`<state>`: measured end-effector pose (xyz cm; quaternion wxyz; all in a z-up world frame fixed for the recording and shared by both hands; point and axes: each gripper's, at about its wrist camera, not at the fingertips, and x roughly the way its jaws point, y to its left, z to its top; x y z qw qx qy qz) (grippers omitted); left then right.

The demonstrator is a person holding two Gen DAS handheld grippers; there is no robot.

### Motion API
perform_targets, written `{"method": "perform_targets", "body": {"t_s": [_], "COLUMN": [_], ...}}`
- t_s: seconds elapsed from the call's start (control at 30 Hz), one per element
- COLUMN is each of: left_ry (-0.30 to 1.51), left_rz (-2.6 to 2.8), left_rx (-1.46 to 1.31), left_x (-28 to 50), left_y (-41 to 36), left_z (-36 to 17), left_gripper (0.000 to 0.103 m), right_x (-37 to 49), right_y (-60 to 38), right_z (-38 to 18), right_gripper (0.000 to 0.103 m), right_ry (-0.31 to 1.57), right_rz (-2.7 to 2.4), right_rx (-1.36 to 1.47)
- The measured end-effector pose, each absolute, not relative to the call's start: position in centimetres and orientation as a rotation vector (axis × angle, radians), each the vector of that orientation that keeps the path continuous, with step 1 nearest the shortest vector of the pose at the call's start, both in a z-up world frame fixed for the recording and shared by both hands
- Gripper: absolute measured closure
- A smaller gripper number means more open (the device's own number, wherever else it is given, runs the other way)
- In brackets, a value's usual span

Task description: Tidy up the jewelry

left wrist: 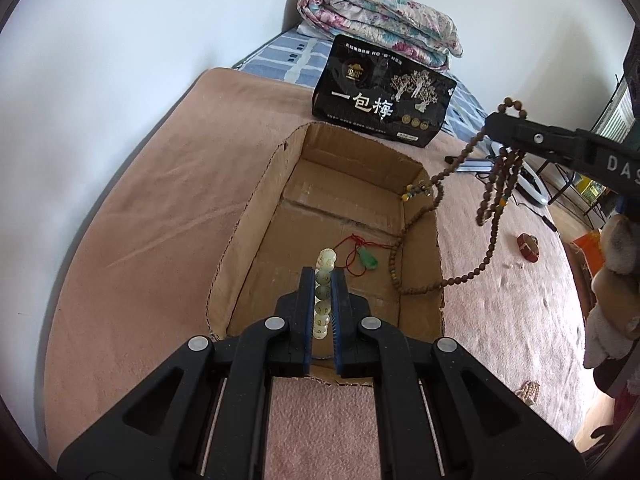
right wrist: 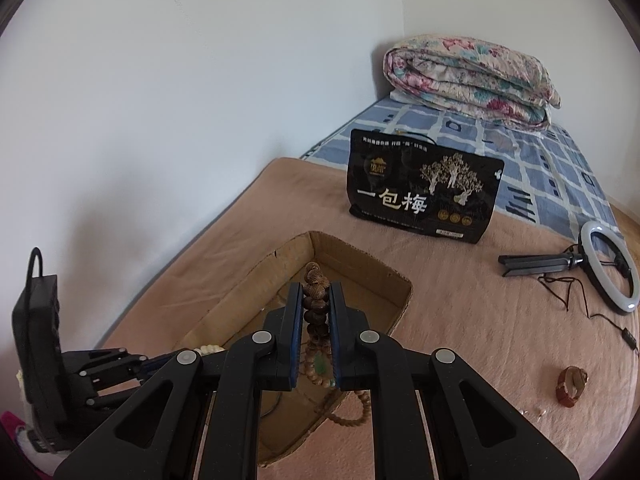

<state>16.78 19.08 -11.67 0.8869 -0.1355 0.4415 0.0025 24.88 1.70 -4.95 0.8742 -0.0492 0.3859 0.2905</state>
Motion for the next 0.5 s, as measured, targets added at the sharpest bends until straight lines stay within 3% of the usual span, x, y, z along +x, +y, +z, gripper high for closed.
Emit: {"method": "perform_targets", "body": {"t_s": [0.5], "left_ry": [0.925], "left_rz": [0.012], "left_rx": [-0.284], "left_x": [16.9], "left_y": [19.2], "left_z": [-12.0], "left_gripper": [0.098], "right_x": [26.2], "right_y": [2.7], "right_z": [-5.5], "right_gripper": [0.093], "right_ry": [0.822], "right_rz": [0.626], "right_rx": [-0.061]}}
